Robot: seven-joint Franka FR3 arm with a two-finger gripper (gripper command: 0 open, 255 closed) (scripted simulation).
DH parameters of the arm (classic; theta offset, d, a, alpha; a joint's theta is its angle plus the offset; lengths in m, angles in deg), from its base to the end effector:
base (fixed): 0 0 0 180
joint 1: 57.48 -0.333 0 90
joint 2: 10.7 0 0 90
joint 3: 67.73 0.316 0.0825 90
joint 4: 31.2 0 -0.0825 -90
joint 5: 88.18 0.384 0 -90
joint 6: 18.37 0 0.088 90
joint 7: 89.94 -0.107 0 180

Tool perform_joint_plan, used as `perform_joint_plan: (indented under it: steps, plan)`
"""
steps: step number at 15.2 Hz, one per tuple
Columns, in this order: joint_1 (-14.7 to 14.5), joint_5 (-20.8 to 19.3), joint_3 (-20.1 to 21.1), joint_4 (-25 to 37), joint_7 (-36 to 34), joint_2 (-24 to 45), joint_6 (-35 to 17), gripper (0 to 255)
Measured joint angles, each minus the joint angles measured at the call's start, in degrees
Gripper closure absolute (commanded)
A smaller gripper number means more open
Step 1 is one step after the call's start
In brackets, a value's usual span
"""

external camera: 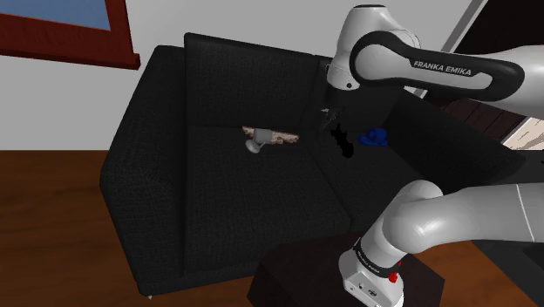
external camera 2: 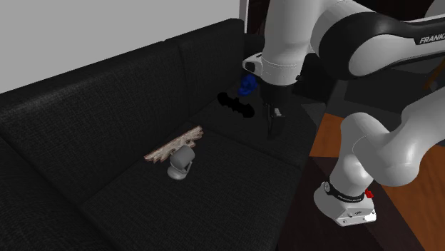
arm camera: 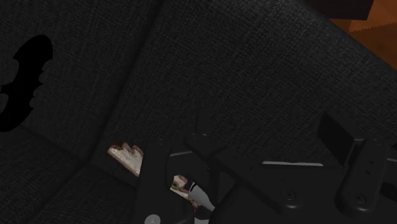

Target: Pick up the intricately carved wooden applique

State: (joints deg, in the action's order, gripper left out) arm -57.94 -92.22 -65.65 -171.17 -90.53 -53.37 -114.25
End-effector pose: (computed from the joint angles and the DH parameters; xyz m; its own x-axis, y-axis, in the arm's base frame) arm 0.3231 0.0096 0.5454 0.9992 0.0311 -0.0246 0.0332 -0.9950 0.0947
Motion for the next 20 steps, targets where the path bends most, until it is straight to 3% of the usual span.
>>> perform_joint_plan:
  steps: [2, 8, 20]
  plan:
    - [-0.03, -0.50, -0.37, -0.15, 0.94, 0.47, -0.71, 0]
    - [-0.05, -6.45, -5.13, -2.96, 12.14, 6.59, -11.25, 0]
    - [-0.44, -15.08, -13.48, 1.13, 33.97, 28.87, -34.94, 0]
